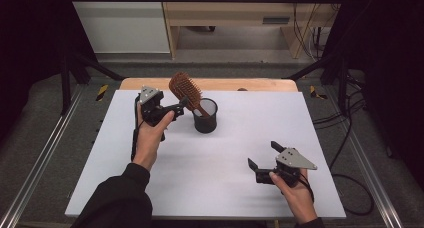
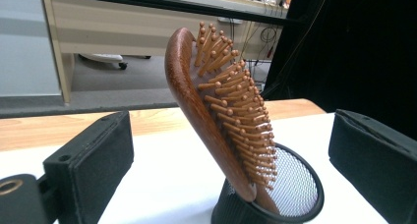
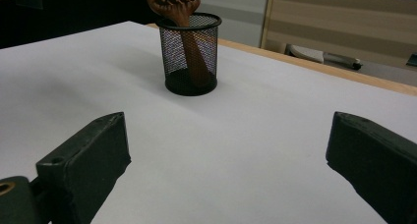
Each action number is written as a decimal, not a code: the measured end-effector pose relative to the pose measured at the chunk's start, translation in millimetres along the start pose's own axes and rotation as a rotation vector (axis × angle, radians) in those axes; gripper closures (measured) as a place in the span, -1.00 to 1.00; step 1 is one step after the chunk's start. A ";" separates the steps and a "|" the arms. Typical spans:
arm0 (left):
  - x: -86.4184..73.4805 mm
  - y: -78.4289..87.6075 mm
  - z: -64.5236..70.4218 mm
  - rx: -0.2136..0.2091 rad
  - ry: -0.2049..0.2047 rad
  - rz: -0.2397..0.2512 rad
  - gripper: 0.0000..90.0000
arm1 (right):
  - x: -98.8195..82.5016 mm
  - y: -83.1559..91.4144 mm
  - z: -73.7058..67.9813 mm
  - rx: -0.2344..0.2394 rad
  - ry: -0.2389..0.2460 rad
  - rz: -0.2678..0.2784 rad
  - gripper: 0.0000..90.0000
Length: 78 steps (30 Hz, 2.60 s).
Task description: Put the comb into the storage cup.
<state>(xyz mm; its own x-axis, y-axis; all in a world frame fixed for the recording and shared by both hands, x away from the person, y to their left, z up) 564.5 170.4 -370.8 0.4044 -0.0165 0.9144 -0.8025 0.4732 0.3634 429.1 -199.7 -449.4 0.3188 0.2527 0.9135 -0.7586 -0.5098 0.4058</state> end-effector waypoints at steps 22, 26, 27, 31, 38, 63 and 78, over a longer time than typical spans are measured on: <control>6.2 56.2 -11.9 -0.013 -0.023 0.040 -0.93 | -1.4 -2.5 -2.6 0.001 -0.010 0.001 -0.93; 10.8 69.0 -14.1 -0.010 -0.027 0.054 -0.93 | -1.7 -3.3 -5.5 0.005 -0.003 -0.004 -0.93; 11.8 72.4 -14.4 -0.009 -0.031 0.061 -0.93 | -1.7 -3.4 -5.8 0.007 -0.001 -0.005 -0.93; 13.7 80.2 -15.6 -0.009 -0.036 0.070 -0.93 | -1.6 -2.4 -4.9 0.002 -0.003 -0.003 -0.93; 17.1 93.5 -18.2 -0.012 -0.042 0.092 -0.93 | -1.2 -0.4 -3.2 -0.005 -0.006 0.002 -0.93; 26.5 141.9 -42.7 -0.004 -0.058 0.189 -0.95 | 0.5 11.4 5.2 -0.014 -0.033 0.048 -0.87; -0.9 165.5 -66.5 0.040 -0.110 0.194 -0.94 | 0.8 21.3 16.4 -0.042 -0.038 0.060 -0.83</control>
<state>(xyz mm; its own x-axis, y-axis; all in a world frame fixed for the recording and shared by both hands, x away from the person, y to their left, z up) 460.5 307.4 -323.3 0.1919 -0.0255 0.9811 -0.8781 0.4420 0.1833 422.6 -223.8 -439.5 0.2930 0.1904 0.9370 -0.7998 -0.4882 0.3493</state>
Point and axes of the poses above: each handheld gripper's, and its own axes: y roughly backward along the jaws, x roughly out of its top, z roughly to its right, the point moved 1 cm from there along -y, roughly forward along the jaws, and after that the axes turned 8 degrees about -z, right-handed, at the moved point
